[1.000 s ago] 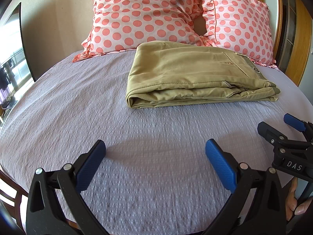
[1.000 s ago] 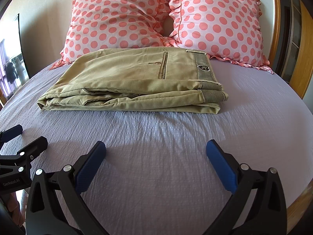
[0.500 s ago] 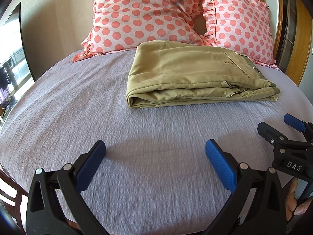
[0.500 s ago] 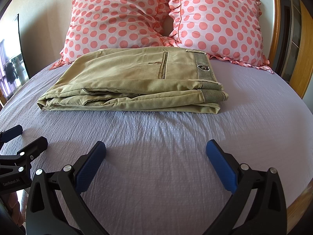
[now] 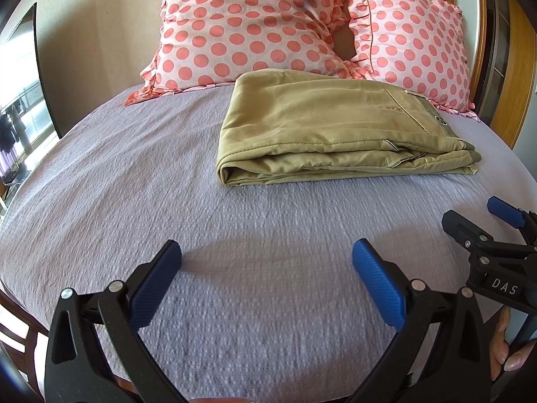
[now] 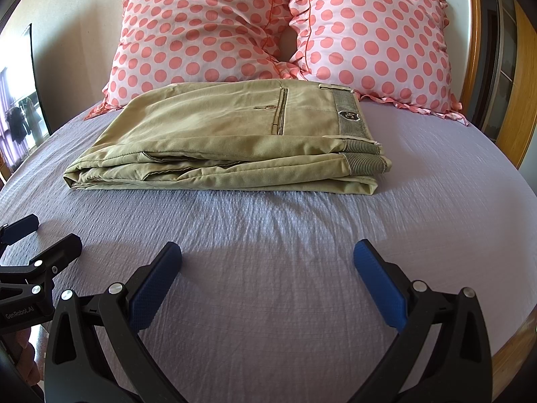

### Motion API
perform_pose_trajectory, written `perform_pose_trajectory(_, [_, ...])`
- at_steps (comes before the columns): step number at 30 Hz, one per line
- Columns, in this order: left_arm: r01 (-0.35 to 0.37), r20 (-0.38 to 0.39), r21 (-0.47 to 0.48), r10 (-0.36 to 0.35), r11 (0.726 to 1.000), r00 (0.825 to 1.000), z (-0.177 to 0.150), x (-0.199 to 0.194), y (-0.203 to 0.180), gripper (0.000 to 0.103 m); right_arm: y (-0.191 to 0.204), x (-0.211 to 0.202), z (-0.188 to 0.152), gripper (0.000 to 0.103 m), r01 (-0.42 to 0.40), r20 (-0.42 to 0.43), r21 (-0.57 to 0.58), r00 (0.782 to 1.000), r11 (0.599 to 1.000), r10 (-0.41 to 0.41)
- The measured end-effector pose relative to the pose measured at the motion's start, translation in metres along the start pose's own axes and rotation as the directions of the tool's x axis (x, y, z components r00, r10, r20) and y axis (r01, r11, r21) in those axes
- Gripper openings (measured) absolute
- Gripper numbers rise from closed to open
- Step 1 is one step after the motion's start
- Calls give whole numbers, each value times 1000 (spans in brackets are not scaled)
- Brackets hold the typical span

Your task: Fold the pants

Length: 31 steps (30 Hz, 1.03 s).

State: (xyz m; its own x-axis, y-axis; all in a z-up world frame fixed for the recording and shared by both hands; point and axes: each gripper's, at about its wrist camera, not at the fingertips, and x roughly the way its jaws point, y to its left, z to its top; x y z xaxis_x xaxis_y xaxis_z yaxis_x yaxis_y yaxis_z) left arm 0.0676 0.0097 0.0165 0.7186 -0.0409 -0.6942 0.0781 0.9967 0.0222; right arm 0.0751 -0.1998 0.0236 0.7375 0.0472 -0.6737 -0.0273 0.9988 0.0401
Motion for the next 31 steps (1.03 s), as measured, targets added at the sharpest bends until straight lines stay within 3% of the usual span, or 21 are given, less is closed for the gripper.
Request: perform_pose_trajectory(31, [-3,-6,-1,3,1000,1000,2,2,1,101,-1,0,0,102,-2,0,-2,1000,1000,2])
